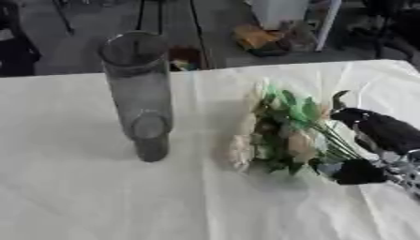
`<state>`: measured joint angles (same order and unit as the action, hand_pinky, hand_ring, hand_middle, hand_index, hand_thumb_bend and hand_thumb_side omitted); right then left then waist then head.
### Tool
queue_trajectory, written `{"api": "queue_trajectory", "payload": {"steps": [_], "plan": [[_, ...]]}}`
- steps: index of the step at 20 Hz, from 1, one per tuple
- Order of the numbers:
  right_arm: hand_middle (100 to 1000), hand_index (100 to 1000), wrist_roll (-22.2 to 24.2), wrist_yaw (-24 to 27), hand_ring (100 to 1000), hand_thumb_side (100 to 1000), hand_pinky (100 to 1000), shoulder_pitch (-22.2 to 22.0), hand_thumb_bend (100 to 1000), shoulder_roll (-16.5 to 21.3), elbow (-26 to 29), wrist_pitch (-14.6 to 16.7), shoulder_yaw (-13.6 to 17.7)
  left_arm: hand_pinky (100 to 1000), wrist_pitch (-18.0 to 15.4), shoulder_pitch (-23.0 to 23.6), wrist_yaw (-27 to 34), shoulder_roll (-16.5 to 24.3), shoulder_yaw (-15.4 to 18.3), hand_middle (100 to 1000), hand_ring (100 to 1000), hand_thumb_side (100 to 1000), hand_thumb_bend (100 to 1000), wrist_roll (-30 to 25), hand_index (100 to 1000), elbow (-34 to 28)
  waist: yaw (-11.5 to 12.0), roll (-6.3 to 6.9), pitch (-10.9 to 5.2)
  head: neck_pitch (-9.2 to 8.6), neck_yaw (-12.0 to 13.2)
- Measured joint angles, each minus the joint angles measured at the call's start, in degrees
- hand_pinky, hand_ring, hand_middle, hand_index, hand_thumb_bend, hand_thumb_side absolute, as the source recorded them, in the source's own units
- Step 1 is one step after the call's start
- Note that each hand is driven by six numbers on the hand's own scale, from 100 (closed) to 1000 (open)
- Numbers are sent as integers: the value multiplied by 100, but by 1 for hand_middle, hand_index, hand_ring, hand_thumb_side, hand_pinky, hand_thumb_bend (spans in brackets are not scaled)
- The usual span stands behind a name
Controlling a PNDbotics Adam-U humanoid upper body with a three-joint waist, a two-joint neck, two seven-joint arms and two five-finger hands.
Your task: Arrange flowers into the vase.
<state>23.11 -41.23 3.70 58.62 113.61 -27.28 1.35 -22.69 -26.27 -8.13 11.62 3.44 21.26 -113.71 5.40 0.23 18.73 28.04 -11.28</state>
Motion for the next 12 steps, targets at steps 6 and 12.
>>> {"api": "queue_trajectory", "payload": {"steps": [6, 12], "plan": [[970, 1000, -13, -75, 1000, 667, 895, 56, 361, 0, -181, -63, 0, 742, 1, 0, 0, -1, -2, 828, 807, 1000, 100, 0, 866, 0, -10, 18, 25, -38, -38], [971, 1000, -23, -157, 1000, 658, 893, 140, 356, 0, -391, -78, 0, 742, 2, 0, 0, -2, -4, 829, 807, 1000, 100, 0, 866, 0, -16, 31, 31, -46, -68]]}}
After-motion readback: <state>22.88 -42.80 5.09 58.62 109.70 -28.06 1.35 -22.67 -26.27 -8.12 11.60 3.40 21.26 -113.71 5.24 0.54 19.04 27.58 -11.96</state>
